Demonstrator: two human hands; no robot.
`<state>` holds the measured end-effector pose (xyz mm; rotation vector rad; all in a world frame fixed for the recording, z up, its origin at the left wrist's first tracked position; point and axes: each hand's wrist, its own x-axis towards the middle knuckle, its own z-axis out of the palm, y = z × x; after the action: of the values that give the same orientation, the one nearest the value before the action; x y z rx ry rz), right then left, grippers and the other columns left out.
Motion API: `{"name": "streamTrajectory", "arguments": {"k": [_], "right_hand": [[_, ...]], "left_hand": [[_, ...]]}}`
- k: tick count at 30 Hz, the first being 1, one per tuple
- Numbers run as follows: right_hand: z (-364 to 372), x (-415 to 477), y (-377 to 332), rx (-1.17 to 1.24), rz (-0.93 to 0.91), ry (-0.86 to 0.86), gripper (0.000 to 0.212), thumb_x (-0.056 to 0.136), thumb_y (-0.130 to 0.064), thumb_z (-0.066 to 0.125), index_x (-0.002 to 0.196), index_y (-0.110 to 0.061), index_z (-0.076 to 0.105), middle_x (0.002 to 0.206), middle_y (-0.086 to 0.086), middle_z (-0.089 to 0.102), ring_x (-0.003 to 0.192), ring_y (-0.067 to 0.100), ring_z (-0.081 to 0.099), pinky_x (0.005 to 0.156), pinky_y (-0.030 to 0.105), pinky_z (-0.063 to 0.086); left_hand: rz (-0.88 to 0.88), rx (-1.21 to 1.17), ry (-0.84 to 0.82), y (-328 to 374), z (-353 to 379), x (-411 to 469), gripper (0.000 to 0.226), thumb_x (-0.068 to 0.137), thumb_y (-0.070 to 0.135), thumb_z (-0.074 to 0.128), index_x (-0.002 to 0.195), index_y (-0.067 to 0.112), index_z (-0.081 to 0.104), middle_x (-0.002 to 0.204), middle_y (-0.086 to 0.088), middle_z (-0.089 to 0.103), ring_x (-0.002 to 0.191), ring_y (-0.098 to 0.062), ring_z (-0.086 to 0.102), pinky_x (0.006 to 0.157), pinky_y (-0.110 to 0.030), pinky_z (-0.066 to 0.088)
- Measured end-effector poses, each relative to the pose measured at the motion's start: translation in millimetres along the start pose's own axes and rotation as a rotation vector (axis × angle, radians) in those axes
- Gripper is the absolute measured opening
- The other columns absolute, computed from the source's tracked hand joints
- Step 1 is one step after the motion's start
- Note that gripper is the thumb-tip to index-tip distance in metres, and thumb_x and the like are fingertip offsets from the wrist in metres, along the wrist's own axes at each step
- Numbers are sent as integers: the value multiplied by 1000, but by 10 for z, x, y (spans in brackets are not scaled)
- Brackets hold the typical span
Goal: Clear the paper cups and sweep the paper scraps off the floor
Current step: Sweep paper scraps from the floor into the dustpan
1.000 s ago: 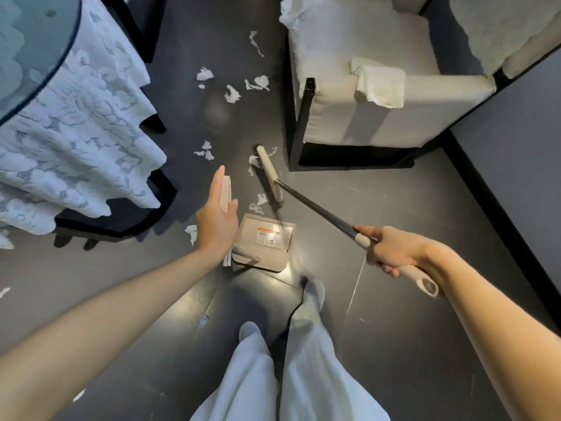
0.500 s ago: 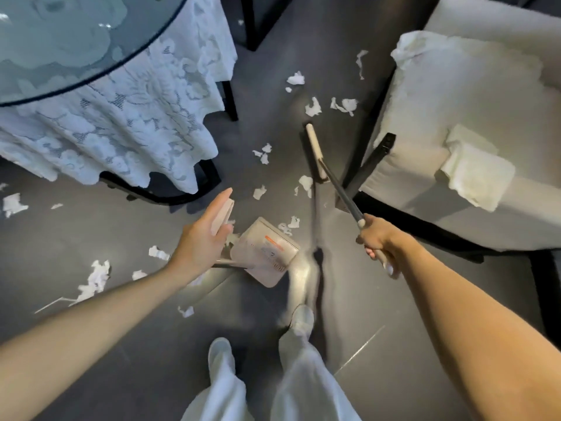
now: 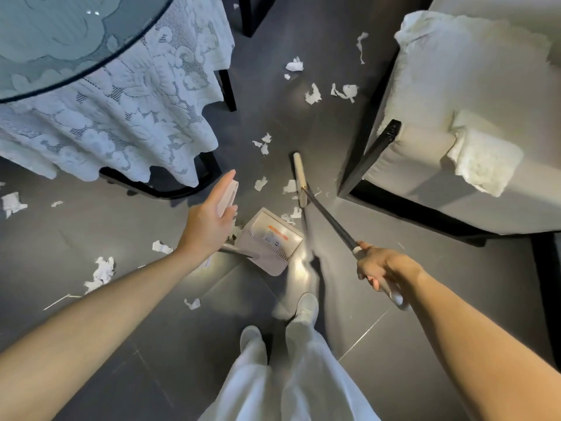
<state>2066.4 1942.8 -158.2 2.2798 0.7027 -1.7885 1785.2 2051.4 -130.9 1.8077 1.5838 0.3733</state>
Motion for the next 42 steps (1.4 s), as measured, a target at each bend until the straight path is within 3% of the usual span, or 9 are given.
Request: {"name": "streamTrajectory", "arguments": {"k": [4,11,15,19,24,26,32,37,42], "right_hand": [[348,-329,245,3,21,-67,63,94,1,40,149,-28,27,79,-2,41,46,12,36,42,19,31],[790,-1061,764,170,111,-79,53,92,9,34,131,-27,43,55,4,32,31,9,27,32,13,23],[906,-1278,796,125,74,-15,66,91,10,38,146,-27,32,58,8,37,30,11,30,31,15,29],[911,-1281,734,152,37,67,76,89,11,46,152,-25,23,58,11,42,34,12,34,31,17,32],[858,-1055,470,96,-45,179,65,88,14,46,145,-13,35,60,11,45,30,13,37,32,15,32],[778,-860,350,11,-53,233,60,87,13,47,142,-10,39,65,14,49,42,18,43,38,22,38],[515,-351,64,-139,-61,363,55,86,6,46,139,-9,43,81,14,55,64,24,55,45,27,45],[430,-73,-112,-87,-85,141,59,85,12,40,141,-8,36,67,17,54,46,21,51,41,24,42],[594,-260,-198,-47,-72,-103,70,91,11,40,149,-24,22,81,16,50,48,16,39,43,24,37]], "left_hand": [[52,-12,-12,-13,-10,-44,61,97,13,51,149,35,29,146,6,46,123,-26,51,97,-21,34],[76,-81,-37,-155,-176,-241,61,96,11,51,149,34,30,145,1,47,124,-27,49,105,-33,38],[61,-106,-42,-307,-243,-470,60,97,9,49,149,32,31,148,2,43,128,-23,44,102,-26,38],[52,-139,-46,-368,-272,-597,61,97,9,48,149,35,29,149,1,42,127,-26,46,105,-36,40],[14,-171,4,-342,-255,-708,61,97,6,48,150,30,28,145,6,44,98,-6,49,75,4,26],[11,-187,15,-302,-256,-694,61,97,5,48,150,29,28,141,8,45,88,-4,53,72,7,24],[-32,-177,45,-217,-154,-456,62,97,7,49,150,32,28,147,5,43,121,-14,45,83,2,25],[-43,-201,50,-152,-76,-281,62,97,8,49,149,35,29,149,12,40,133,-9,35,93,-5,23],[-48,-174,66,-124,-62,-207,62,98,9,48,150,34,27,149,10,40,132,-16,39,89,-5,23]]}}
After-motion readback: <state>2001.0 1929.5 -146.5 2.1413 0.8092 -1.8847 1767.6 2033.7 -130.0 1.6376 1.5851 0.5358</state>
